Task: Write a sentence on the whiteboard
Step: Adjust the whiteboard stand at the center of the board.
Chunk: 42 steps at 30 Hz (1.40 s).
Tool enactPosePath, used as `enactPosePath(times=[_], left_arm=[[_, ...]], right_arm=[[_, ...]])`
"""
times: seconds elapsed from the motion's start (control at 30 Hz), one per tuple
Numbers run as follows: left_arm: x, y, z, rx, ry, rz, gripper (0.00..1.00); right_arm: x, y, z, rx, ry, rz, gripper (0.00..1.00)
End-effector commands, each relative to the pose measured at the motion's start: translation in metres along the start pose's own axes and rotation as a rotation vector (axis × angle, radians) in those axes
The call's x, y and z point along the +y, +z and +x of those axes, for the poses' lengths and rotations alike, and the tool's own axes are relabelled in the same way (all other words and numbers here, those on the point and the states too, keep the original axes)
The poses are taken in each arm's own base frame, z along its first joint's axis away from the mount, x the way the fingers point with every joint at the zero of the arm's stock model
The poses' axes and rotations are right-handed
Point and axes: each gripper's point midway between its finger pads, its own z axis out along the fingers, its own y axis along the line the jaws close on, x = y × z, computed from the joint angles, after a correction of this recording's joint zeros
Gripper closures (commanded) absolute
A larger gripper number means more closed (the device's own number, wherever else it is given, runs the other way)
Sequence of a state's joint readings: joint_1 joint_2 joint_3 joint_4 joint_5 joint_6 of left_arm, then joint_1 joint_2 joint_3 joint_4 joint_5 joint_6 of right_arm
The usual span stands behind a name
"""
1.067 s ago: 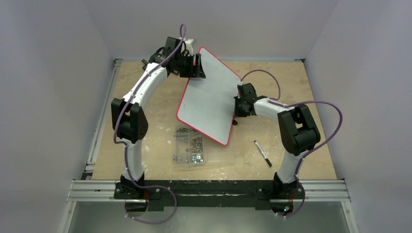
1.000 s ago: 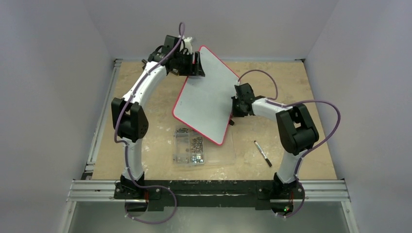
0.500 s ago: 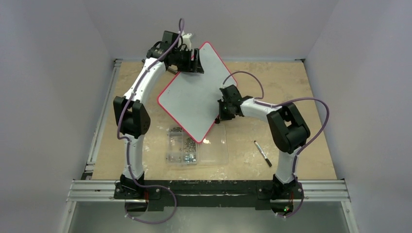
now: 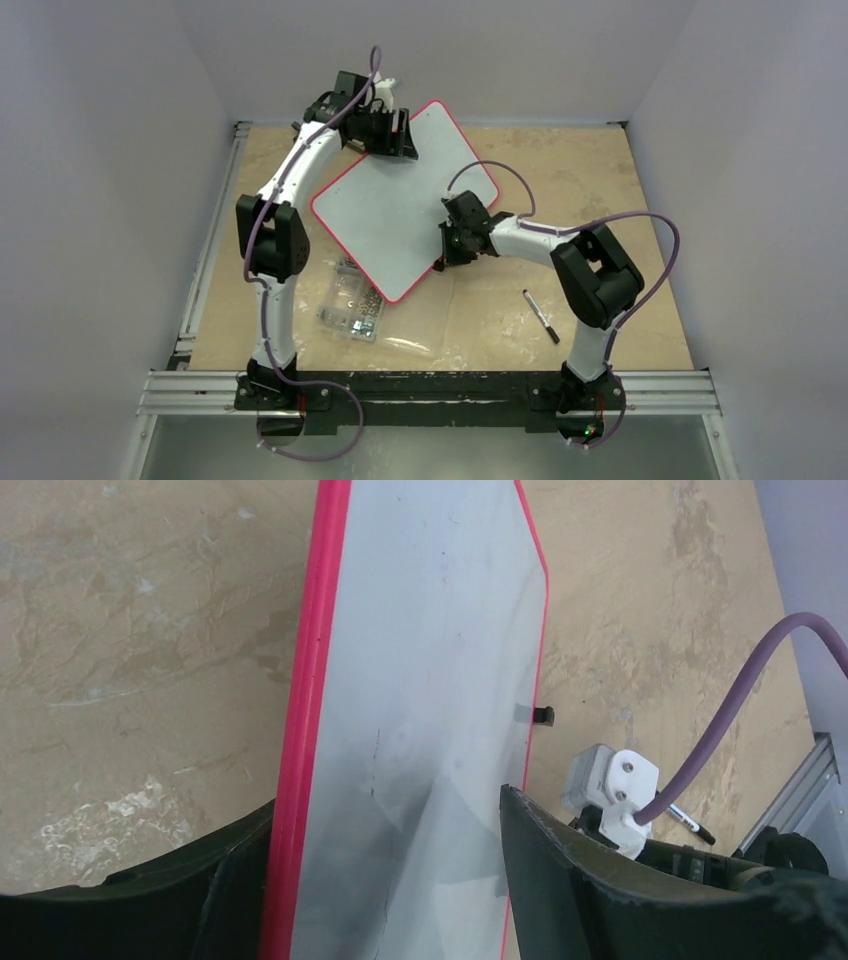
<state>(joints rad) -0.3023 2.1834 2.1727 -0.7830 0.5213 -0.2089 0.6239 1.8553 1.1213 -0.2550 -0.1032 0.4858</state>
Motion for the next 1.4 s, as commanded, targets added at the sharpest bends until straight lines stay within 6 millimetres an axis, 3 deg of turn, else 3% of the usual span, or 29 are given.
enactPosePath(times=[0.0,0.27,0.6,0.83,1.0,1.13,1.2,1.37], left_arm=[[-0.061,0.027,0.072,0.243,-0.051,0.202,0.35],[-0.074,0.026,0.1,0.292,-0.029,0.229,0.35],[-0.076,0.014,0.088,0.253,0.002,0.187,0.33],[-0.084,0.004,0.072,0.208,0.007,0.179,0.27],[-0.088,-0.003,0.06,0.175,0.019,0.17,0.17],[-0.094,-0.011,0.051,0.147,0.032,0.173,0.09],[-0.096,-0.014,0.047,0.133,0.036,0.173,0.07],[-0.103,-0.027,0.034,0.095,0.06,0.162,0.0]], right_arm=[[0.056,-0.006,0.03,0.051,-0.008,-0.188,1.0],[0.073,-0.012,0.04,0.056,-0.021,-0.204,1.0],[0.044,-0.032,0.031,0.011,-0.071,-0.034,0.98],[0.033,-0.06,0.028,-0.024,-0.09,0.015,0.81],[0.028,-0.078,0.022,-0.055,-0.103,0.051,0.49],[0.023,-0.093,0.021,-0.079,-0.105,0.065,0.31],[0.017,-0.102,0.02,-0.1,-0.093,0.09,0.26],[0.004,-0.123,0.022,-0.153,-0.065,0.138,0.25]])
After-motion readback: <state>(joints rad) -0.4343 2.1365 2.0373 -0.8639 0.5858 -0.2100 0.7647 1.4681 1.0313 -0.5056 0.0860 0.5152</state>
